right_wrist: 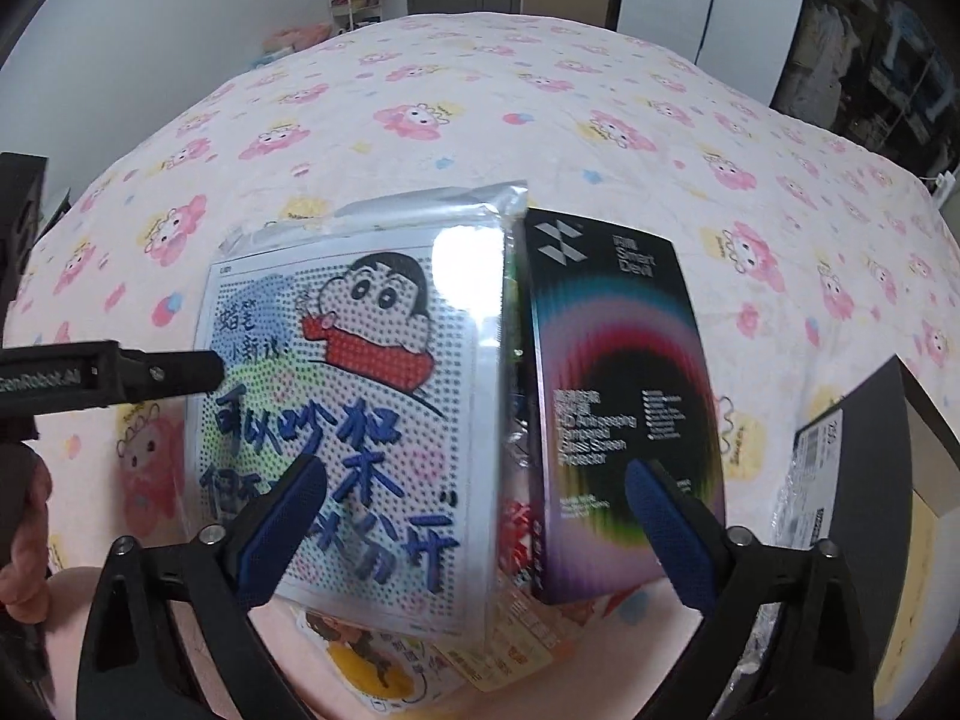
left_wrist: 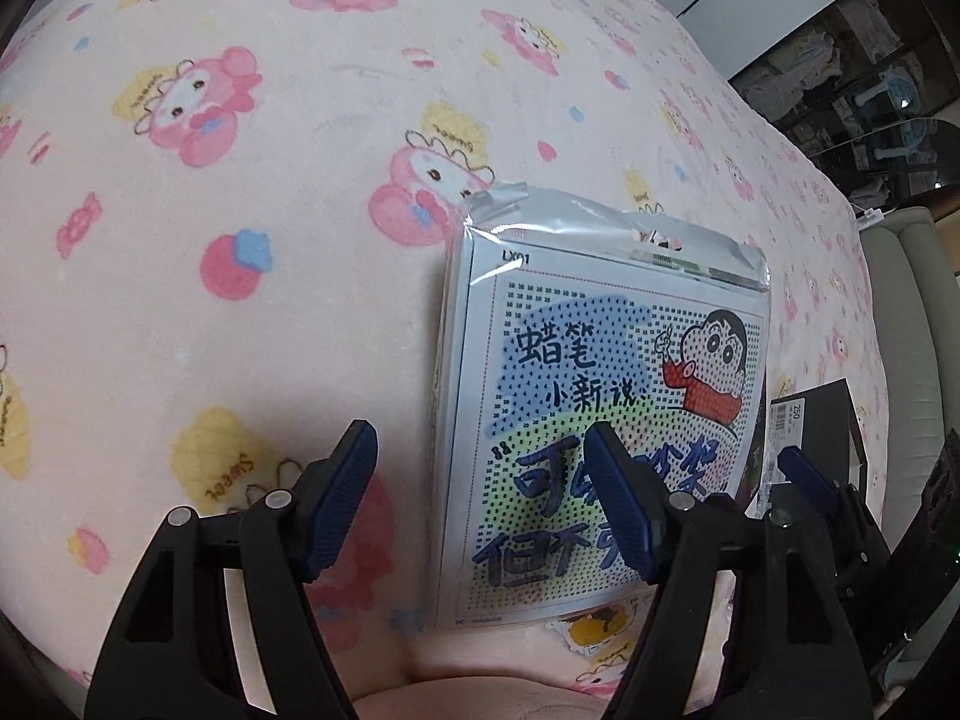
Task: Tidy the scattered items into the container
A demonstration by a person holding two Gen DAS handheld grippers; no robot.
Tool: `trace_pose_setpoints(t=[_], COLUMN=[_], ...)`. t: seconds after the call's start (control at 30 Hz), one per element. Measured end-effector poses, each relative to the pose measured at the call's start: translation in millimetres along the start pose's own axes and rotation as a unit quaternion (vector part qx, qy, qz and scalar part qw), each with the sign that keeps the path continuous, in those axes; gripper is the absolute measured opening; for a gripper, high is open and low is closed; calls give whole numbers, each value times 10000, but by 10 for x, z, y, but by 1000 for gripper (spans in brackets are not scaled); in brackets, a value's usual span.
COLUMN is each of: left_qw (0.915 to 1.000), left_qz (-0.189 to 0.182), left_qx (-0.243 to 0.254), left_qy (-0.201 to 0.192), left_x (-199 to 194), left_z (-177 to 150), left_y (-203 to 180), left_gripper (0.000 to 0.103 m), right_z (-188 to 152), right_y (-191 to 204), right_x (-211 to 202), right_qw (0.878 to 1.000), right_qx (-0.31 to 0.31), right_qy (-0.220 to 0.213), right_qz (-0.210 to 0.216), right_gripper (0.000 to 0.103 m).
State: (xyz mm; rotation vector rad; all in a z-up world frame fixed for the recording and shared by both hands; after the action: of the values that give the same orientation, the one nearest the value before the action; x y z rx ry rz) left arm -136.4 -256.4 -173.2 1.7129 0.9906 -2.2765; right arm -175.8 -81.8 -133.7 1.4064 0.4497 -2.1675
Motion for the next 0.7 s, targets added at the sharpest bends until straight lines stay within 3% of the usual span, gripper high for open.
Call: trace_pose_setpoints(t=[0.2,0.7], left_qw=[9999,9988], left_qz=[-59,-301], left_qx=[5,235], left_qy=[155,297], left_x=[92,206], left_z=[53,55], left_y=[-53,-162], left_gripper=[72,70], right_z=[15,-23], right_y=[98,205], right_x=[67,159], right_qw=[9999,9985], right_qx=[-67,22], right_qy=[53,270], right_qz=[109,477], right_gripper=[72,69])
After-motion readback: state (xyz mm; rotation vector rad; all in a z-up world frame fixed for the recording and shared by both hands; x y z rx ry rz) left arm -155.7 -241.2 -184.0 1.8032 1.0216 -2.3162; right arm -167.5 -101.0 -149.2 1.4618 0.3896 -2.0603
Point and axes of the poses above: each gripper's, at about its wrist camera, not at the fingertips, and x roughly the way its jaws point, y to its left, z to its top, the point moved 4 cm from there along x, roughly the way its jaws point, and after that the axes turned 5 degrees about y, right-handed, at the moved point
